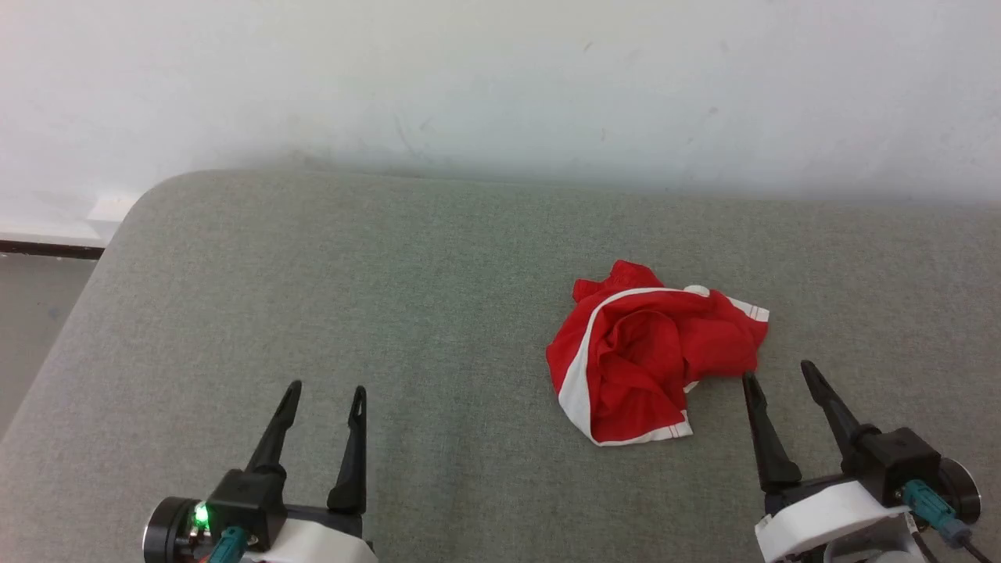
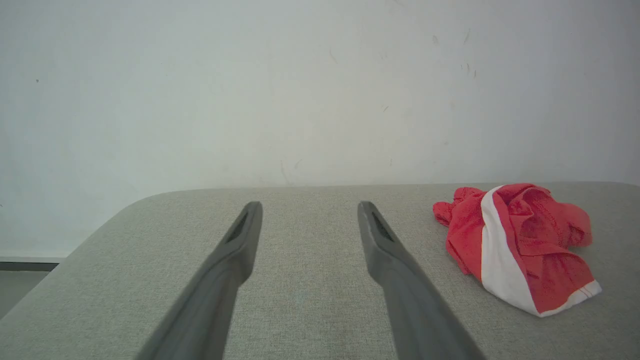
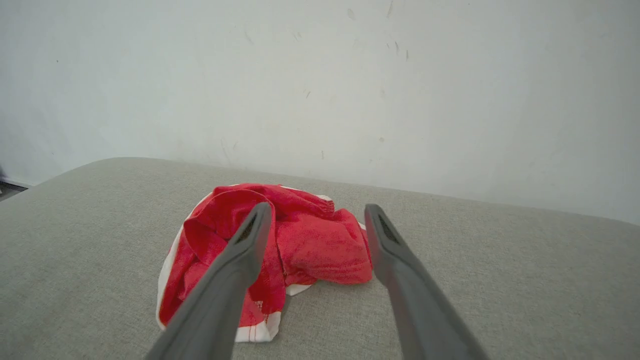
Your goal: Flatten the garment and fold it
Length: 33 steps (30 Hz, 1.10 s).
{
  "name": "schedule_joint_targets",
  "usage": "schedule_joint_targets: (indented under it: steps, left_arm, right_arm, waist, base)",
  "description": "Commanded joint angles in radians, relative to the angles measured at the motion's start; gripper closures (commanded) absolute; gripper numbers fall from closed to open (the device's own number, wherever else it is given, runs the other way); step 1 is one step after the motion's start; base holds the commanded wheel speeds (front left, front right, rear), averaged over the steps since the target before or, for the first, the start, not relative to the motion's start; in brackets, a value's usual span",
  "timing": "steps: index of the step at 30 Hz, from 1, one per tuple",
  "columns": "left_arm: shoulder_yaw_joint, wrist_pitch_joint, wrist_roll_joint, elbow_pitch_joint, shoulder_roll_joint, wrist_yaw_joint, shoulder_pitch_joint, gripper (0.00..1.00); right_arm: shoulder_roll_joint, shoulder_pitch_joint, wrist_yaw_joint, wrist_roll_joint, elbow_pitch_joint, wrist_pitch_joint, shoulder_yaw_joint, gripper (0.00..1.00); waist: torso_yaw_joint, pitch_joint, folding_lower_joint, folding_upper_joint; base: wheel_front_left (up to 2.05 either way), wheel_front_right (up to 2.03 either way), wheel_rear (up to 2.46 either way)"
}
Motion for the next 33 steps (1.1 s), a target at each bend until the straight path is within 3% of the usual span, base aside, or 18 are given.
schedule_joint_targets:
  steps: [1,4,7,15,19,24,29,30,31,32,33]
  left_arm:
    - [0.007,-0.005,0.013,-0.007,-0.011,-0.007,0.011,0.00]
    - [0.010,-0.005,0.019,-0.008,-0.021,-0.015,0.007,0.00]
    - [0.015,-0.005,0.030,-0.008,-0.033,-0.027,-0.004,0.00]
    - [0.024,-0.005,0.050,0.007,-0.072,-0.056,-0.034,0.00]
    - [0.024,-0.005,0.063,0.016,-0.099,-0.069,-0.052,0.00]
    - [0.031,-0.005,0.081,0.027,-0.124,-0.082,-0.063,0.00]
    - [0.045,-0.005,0.095,0.035,-0.143,-0.096,-0.070,0.00]
    - [0.047,-0.005,0.098,0.036,-0.147,-0.098,-0.070,0.00]
    - [0.050,-0.005,0.101,0.038,-0.151,-0.099,-0.068,0.00]
    - [0.053,-0.005,0.103,0.039,-0.154,-0.101,-0.066,0.00]
    - [0.056,-0.005,0.105,0.042,-0.157,-0.104,-0.064,0.00]
  right_arm:
    - [0.004,0.008,-0.002,-0.008,0.005,0.000,0.000,0.00]
    - [0.005,0.004,-0.002,-0.006,0.006,0.024,-0.002,0.00]
    - [-0.010,-0.009,-0.002,-0.002,0.003,0.115,0.021,0.00]
    - [-0.071,-0.097,-0.002,0.085,0.019,0.531,0.090,0.00]
    - [-0.090,-0.148,-0.002,0.101,0.050,0.679,0.111,0.00]
    - [-0.095,-0.195,-0.002,0.109,0.104,0.780,0.113,0.00]
    - [-0.085,-0.224,-0.002,0.099,0.161,0.798,0.093,0.00]
    - [-0.082,-0.225,-0.002,0.098,0.175,0.798,0.091,0.16]
    - [-0.080,-0.225,-0.002,0.097,0.188,0.798,0.088,0.62]
    - [-0.079,-0.222,-0.002,0.097,0.198,0.799,0.089,1.00]
    - [-0.077,-0.215,-0.002,0.103,0.206,0.802,0.094,1.00]
  waist:
    - [0.004,0.003,0.0001,-0.0001]
    - [0.010,0.009,0.0001,-0.0001]
    - [0.022,0.025,0.0001,-0.0001]
    - [0.074,0.081,0.0001,-0.0001]
    - [0.110,0.106,0.0001,-0.0001]
    - [0.148,0.129,0.0001,-0.0001]
    - [0.171,0.146,0.0001,-0.0001]
    - [0.172,0.146,0.0001,-0.0001]
    - [0.171,0.145,0.0001,-0.0001]
    - [0.169,0.144,0.0001,-0.0001]
    - [0.165,0.140,0.0001,-0.0001]
  base:
    - [0.00,0.00,0.00]
    - [0.00,0.00,0.00]
    - [0.00,0.00,0.00]
    - [0.00,0.00,0.00]
    - [0.00,0.00,0.00]
    - [0.00,0.00,0.00]
    - [0.00,0.00,0.00]
    - [0.00,0.00,0.00]
    - [0.00,0.00,0.00]
    - [0.00,0.00,0.00]
    - [0.00,0.00,0.00]
